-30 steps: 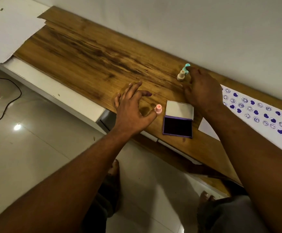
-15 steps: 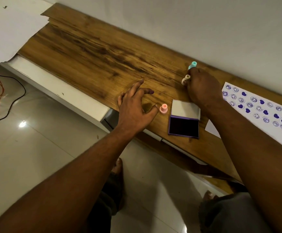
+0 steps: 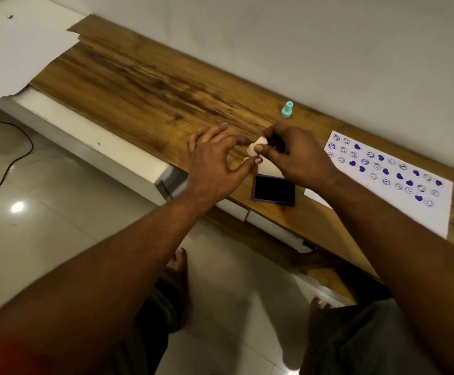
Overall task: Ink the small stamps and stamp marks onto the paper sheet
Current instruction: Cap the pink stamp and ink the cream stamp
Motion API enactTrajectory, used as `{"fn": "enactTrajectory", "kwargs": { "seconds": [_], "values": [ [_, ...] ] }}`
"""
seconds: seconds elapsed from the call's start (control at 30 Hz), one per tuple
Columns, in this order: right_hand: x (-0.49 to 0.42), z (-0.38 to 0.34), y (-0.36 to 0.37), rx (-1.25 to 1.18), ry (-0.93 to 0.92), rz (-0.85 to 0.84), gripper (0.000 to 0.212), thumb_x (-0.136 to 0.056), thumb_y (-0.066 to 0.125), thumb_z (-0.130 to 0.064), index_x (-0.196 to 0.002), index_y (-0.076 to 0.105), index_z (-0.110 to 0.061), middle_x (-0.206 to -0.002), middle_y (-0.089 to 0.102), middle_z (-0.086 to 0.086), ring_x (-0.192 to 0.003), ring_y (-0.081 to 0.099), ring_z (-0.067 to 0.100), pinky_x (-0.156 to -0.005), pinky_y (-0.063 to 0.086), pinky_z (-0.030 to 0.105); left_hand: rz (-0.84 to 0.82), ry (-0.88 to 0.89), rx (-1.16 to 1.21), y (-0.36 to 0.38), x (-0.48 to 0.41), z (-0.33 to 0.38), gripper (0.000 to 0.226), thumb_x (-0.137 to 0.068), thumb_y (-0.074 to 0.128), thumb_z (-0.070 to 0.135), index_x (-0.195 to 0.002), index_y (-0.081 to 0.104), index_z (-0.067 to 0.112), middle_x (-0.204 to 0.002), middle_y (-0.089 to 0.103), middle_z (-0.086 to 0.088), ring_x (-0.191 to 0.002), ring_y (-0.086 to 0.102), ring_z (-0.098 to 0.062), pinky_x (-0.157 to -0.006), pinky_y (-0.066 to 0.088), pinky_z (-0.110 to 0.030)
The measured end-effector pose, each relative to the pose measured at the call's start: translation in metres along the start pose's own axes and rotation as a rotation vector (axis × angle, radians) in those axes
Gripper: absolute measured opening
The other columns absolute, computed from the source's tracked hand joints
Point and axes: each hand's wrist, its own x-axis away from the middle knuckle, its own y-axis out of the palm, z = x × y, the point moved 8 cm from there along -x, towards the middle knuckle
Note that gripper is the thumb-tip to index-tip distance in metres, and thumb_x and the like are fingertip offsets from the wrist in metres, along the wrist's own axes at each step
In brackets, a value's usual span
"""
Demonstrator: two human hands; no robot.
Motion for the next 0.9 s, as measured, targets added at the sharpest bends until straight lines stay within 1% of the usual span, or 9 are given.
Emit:
{"fn": "enactTrajectory", "kwargs": {
  "seconds": [0.1, 0.2, 0.33, 0.4, 0.47, 0.5, 0.6, 0.7, 0.9],
  "values": [
    [0.021, -0.011, -0.005, -0.021, -0.007, 0.007, 0.013, -0.098, 0.068, -0.037, -0.107, 0.066, -0.028, -0.088, 0.065, -0.019, -0.080, 0.061, 0.000, -0.065, 0.038, 0.014, 0.017, 0.028, -0.004, -0.010, 0.008, 0.014, 0.038, -0.089, 0.072, 0.058, -0.114, 0.076, 0.030, -0.120, 0.075, 0.013, -0.143, 0.048, -0.015, -0.118, 0.022, -0.056],
    [0.044, -0.013, -0.011, 0.021, -0.006, 0.012, 0.020, -0.099, 0.065, -0.044, -0.110, 0.069, -0.028, -0.094, 0.070, -0.013, -0.084, 0.062, 0.002, -0.067, 0.045, 0.020, -0.010, 0.041, 0.004, -0.015, 0.021, 0.024, 0.033, -0.087, 0.073, 0.058, -0.109, 0.077, 0.033, -0.115, 0.076, 0.013, -0.142, 0.048, -0.015, -0.119, 0.020, -0.055],
    [0.077, -0.011, -0.009, 0.337, -0.068, 0.044, 0.035, -0.100, 0.055, -0.056, -0.112, 0.068, -0.026, -0.098, 0.073, -0.003, -0.081, 0.065, 0.013, -0.064, 0.046, 0.028, -0.089, 0.087, -0.046, -0.008, 0.042, 0.040, 0.032, -0.084, 0.071, 0.057, -0.104, 0.077, 0.033, -0.117, 0.077, 0.009, -0.142, 0.046, -0.017, -0.120, 0.018, -0.055],
    [0.084, -0.009, -0.007, 0.419, -0.110, 0.048, 0.039, -0.101, 0.047, -0.058, -0.104, 0.066, -0.024, -0.091, 0.070, -0.002, -0.074, 0.061, 0.015, -0.058, 0.038, 0.025, -0.085, 0.083, -0.057, -0.006, 0.049, 0.044, 0.028, -0.084, 0.075, 0.051, -0.106, 0.077, 0.033, -0.121, 0.076, 0.006, -0.141, 0.047, -0.020, -0.119, 0.019, -0.055],
    [0.084, -0.005, -0.001, 0.424, -0.102, 0.010, 0.037, -0.103, 0.041, -0.059, -0.092, 0.058, -0.028, -0.078, 0.059, -0.007, -0.066, 0.054, 0.010, -0.055, 0.028, 0.020, -0.076, 0.067, -0.057, -0.005, 0.052, 0.044, 0.029, -0.084, 0.077, 0.049, -0.108, 0.077, 0.032, -0.123, 0.075, 0.004, -0.139, 0.049, -0.021, -0.117, 0.022, -0.056],
    [0.083, -0.003, 0.003, 0.396, -0.094, -0.021, 0.036, -0.104, 0.040, -0.058, -0.089, 0.055, -0.029, -0.076, 0.056, -0.009, -0.065, 0.053, 0.008, -0.055, 0.027, 0.021, -0.080, 0.059, -0.050, -0.004, 0.052, 0.042, 0.031, -0.084, 0.075, 0.050, -0.109, 0.078, 0.032, -0.124, 0.075, 0.003, -0.139, 0.049, -0.021, -0.117, 0.022, -0.055],
    [0.074, 0.004, 0.017, 0.328, -0.127, -0.131, 0.031, -0.107, 0.043, -0.049, -0.095, 0.058, -0.025, -0.083, 0.061, -0.005, -0.069, 0.054, 0.010, -0.059, 0.035, 0.026, -0.128, 0.024, -0.009, 0.004, 0.050, 0.031, 0.035, -0.084, 0.076, 0.053, -0.113, 0.078, 0.032, -0.127, 0.073, 0.003, -0.140, 0.048, -0.019, -0.118, 0.016, -0.050],
    [0.064, 0.011, 0.026, 0.366, -0.184, -0.252, 0.021, -0.107, 0.044, -0.046, -0.096, 0.051, -0.030, -0.087, 0.056, -0.008, -0.071, 0.050, 0.006, -0.061, 0.035, 0.025, -0.181, 0.029, -0.009, 0.011, 0.047, 0.021, 0.033, -0.083, 0.079, 0.054, -0.110, 0.078, 0.034, -0.131, 0.071, 0.003, -0.141, 0.046, -0.017, -0.118, 0.009, -0.045],
    [0.047, 0.020, 0.037, 0.364, -0.241, -0.311, 0.023, -0.106, 0.042, -0.049, -0.094, 0.050, -0.031, -0.084, 0.055, -0.009, -0.069, 0.050, 0.007, -0.067, 0.047, 0.035, -0.258, 0.014, -0.003, 0.024, 0.038, 0.006, 0.039, -0.082, 0.080, 0.054, -0.116, 0.076, 0.034, -0.138, 0.067, 0.004, -0.143, 0.043, -0.013, -0.122, 0.008, -0.050]
  ]
}}
